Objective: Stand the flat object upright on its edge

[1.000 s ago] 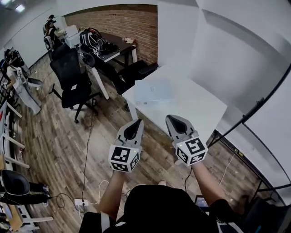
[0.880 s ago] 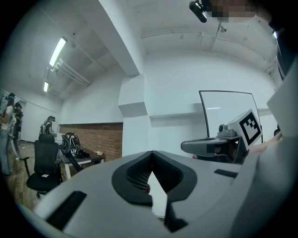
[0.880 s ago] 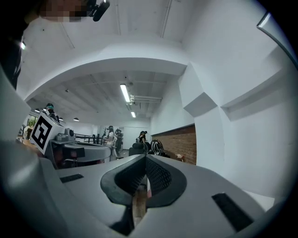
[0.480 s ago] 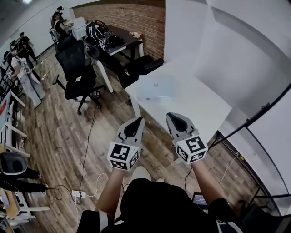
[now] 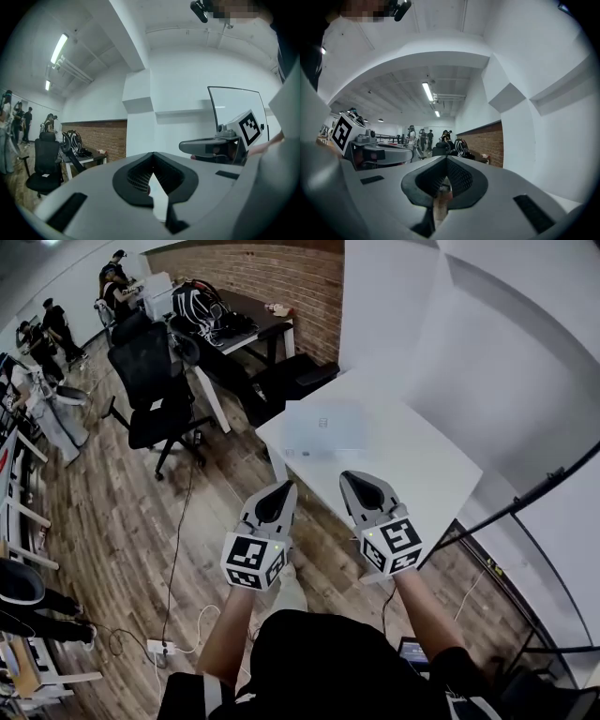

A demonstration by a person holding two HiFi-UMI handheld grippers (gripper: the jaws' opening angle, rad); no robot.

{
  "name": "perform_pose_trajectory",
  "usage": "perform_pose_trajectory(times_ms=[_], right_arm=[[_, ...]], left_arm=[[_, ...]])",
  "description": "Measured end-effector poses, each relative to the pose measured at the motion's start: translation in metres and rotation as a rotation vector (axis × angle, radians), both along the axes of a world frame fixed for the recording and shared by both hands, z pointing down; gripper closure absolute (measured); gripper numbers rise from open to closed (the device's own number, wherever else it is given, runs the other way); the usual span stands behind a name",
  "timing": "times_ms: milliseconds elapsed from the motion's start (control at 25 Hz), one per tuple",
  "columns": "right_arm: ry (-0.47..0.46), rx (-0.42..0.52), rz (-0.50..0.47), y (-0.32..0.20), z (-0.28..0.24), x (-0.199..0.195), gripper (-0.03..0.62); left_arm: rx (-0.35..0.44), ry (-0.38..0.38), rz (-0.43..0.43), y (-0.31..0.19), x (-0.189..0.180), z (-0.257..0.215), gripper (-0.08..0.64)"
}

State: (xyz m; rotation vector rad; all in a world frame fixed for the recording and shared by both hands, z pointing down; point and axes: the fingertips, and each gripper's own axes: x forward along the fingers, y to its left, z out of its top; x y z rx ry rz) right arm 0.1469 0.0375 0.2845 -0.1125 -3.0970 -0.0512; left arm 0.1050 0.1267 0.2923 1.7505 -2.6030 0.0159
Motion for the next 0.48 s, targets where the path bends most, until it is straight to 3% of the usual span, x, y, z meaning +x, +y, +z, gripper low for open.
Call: perform_pose_trajectory(times_ms=[480], right_arm=[[0.027, 0.001, 0.000, -0.030, 0.009, -0.134, 0.552]], left_arm=[[0.011, 0.025, -0.002, -0.026, -0.136, 0.007, 0.551]])
